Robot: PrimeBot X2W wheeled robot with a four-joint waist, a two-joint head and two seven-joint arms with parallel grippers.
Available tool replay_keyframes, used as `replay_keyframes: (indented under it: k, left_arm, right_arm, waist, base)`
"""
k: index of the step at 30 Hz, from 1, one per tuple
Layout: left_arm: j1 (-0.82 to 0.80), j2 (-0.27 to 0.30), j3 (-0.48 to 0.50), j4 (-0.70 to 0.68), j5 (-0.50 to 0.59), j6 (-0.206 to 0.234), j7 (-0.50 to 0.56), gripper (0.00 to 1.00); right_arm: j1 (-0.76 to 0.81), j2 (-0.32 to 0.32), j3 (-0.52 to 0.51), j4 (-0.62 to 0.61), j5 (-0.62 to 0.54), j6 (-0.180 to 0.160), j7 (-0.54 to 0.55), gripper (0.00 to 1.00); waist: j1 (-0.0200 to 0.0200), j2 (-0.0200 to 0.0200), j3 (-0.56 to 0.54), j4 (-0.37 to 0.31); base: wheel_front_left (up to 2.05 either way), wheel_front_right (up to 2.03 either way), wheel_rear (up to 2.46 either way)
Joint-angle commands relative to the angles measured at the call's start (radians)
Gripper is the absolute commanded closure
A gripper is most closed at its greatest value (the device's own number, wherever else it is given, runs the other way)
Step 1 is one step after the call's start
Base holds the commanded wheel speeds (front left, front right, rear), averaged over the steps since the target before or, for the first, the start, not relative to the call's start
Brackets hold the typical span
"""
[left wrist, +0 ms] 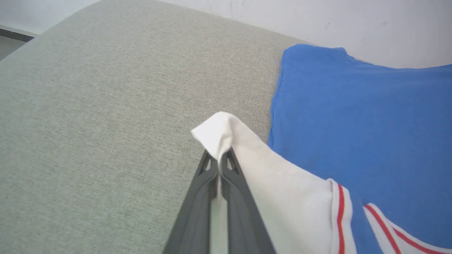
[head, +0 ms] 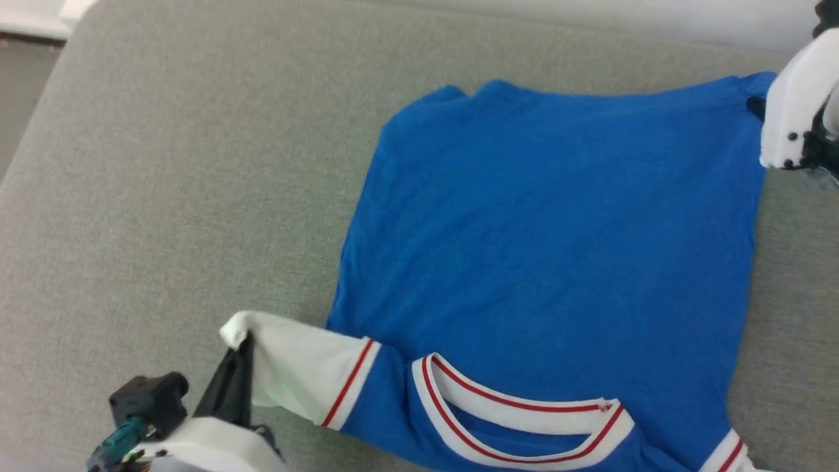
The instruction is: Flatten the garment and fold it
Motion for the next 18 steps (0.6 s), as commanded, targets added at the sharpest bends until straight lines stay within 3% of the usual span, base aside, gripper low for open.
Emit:
replay_keyframes:
  k: [1,6,11,14,18]
  left_arm:
    - [0.025,0.029,0.017,0.002,0.007,0.005,0.013,1.00]
    - [0.097,0.084,0.067,-0.016,0.015,0.040,0.059,1.00]
    - [0.175,0.102,0.112,-0.035,0.001,0.077,0.089,1.00]
    - [0.214,0.103,0.126,-0.036,-0.008,0.093,0.103,1.00]
    - [0.243,0.105,0.144,-0.023,-0.021,0.104,0.109,1.00]
  right_arm:
    - [0.052,-0.042,0.031,-0.062,0.033,-0.001,-0.006,1.00]
    - [0.265,-0.177,0.085,-0.284,0.131,-0.001,0.006,1.00]
    - [0.574,-0.281,0.029,-0.495,0.214,-0.001,0.041,1.00]
    - [0.787,-0.290,-0.066,-0.605,0.229,-0.001,0.046,1.00]
    - [1.096,-0.210,-0.220,-0.736,0.206,-0.001,0.084,1.00]
  waist:
    - [-0.0001,0.0001,-0.110,-0.073]
    - [-0.0001,0.0001,-0.207,-0.150]
    - [-0.0001,0.0001,-0.270,-0.226]
    - [-0.0001,0.0001,-0.287,-0.261]
    - [-0.0001,0.0001,-0.301,-0.293]
  base:
    - [0.00,0.00,0.00]
    - [0.00,0.00,0.00]
    - [0.00,0.00,0.00]
    - [0.00,0.00,0.00]
    - [0.00,0.00,0.00]
